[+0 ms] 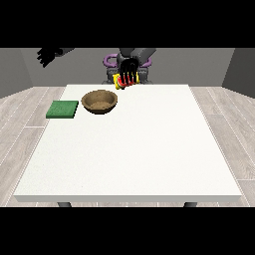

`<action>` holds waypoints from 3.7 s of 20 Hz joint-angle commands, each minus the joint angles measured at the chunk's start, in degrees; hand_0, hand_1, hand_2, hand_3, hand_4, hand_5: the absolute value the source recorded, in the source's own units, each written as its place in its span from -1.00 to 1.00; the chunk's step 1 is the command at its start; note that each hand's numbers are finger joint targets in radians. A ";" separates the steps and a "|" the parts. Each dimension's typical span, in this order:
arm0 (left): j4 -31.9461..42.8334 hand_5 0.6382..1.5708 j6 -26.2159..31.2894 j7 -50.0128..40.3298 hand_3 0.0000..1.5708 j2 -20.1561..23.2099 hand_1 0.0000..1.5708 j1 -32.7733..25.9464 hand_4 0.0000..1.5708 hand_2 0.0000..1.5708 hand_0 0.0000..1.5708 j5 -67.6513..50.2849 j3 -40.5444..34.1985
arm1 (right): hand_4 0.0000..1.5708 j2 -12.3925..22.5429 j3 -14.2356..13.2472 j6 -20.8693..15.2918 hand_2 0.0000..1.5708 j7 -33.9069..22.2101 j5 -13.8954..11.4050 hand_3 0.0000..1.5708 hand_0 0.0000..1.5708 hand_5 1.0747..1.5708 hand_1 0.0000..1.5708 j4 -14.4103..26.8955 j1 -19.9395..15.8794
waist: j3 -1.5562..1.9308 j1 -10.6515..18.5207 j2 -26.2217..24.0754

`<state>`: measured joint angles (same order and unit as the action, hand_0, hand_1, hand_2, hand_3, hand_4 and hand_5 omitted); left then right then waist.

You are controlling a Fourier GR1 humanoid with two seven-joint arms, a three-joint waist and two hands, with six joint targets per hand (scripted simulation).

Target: Pick the cup and pour the ball into the bowl, then pick the bowl and place it on the pad

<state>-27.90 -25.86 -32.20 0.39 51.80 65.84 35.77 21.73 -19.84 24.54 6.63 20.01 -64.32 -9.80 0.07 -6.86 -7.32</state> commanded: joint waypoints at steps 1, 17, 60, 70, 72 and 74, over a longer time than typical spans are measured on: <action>-3.54 0.99 7.52 -5.92 0.64 -0.37 -0.47 0.59 -0.11 0.92 -0.47 3.54 5.34 | -0.15 -1.16 1.74 -0.88 -1.00 -0.27 -1.23 -1.00 -1.00 0.96 -1.00 0.00 -2.51 | -0.04 -1.42 0.37; -22.78 0.99 -1.66 6.10 0.67 6.78 0.08 -9.92 0.56 1.00 0.08 -8.53 -5.01 | -0.11 1.23 -2.43 0.42 -1.00 1.86 0.86 -1.00 -1.00 1.00 -1.00 3.47 0.22 | -0.25 6.31 4.27; -40.00 0.86 46.37 24.29 -1.00 38.80 -1.00 -11.91 -0.70 -1.00 -1.00 -94.13 -63.93 | -0.80 -15.00 1.06 -15.96 -1.00 16.30 -4.29 -1.00 -1.00 0.94 -1.00 21.42 -14.95 | -0.03 15.69 23.81; -42.14 0.99 47.63 22.15 -1.00 39.88 -1.00 -11.00 -0.26 -1.00 -1.00 -97.07 -64.45 | 0.37 -11.56 -0.33 -24.23 1.00 14.07 -7.14 1.00 1.00 0.62 1.00 23.04 -9.50 | -0.08 19.07 25.43; -41.77 1.00 48.61 23.26 -1.00 39.56 -1.00 -12.43 -0.18 -1.00 -1.00 -96.96 -64.56 | 0.37 -9.51 -1.57 -25.16 1.00 11.64 -6.07 1.00 1.00 0.68 1.00 21.71 -10.37 | -0.13 19.57 24.93; -40.54 1.00 47.36 22.48 -1.00 40.45 -1.00 -11.23 -0.13 -1.00 -1.00 -96.69 -64.88 | 0.36 -10.07 -0.37 -26.50 1.00 9.52 -6.35 1.00 1.00 0.66 1.00 19.95 -10.56 | -0.12 18.28 24.01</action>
<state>-69.25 21.52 -8.83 39.81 40.01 -30.44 -28.78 8.91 -20.40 1.62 25.06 15.36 -48.79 -19.27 -1.81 11.22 15.52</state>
